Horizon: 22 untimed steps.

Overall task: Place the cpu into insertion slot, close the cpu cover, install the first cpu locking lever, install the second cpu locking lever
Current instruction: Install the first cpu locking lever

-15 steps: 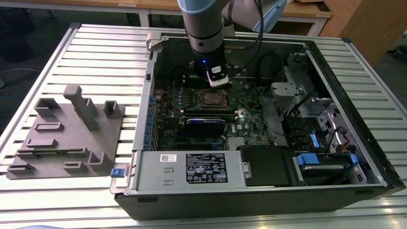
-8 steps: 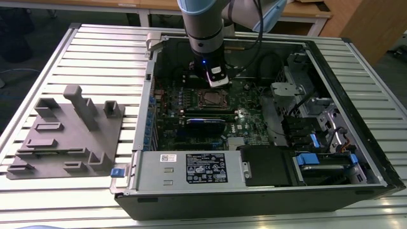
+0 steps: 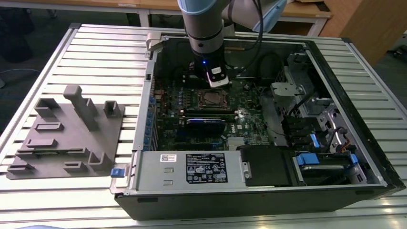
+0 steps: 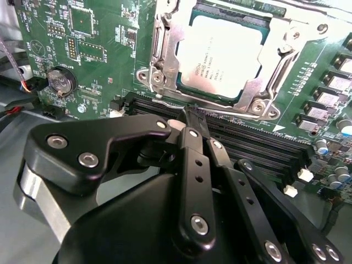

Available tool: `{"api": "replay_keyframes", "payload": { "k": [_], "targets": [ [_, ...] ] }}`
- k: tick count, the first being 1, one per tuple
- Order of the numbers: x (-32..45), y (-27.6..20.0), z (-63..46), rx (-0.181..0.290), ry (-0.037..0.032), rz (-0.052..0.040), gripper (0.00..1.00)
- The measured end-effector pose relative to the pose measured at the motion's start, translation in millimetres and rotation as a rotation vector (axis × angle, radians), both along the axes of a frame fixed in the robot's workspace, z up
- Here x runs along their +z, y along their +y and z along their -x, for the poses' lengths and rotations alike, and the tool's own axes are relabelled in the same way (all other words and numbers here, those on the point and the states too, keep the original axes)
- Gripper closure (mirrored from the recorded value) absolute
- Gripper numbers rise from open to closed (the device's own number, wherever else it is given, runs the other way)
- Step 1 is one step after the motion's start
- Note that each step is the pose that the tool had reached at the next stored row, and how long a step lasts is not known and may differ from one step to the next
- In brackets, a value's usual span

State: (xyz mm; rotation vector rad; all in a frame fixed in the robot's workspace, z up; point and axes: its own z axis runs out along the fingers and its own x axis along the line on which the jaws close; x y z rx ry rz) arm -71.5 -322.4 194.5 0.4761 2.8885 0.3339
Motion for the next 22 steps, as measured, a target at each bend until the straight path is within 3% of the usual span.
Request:
{"api": "replay_keyframes", "payload": {
  "k": [16,22],
  "targets": [
    [-2.6,0.0,-0.5,-0.003,-0.0002,0.0194,0.89],
    [-3.6,0.0,-0.5,-0.003,0.0,0.0203,0.89]
  ]
}}
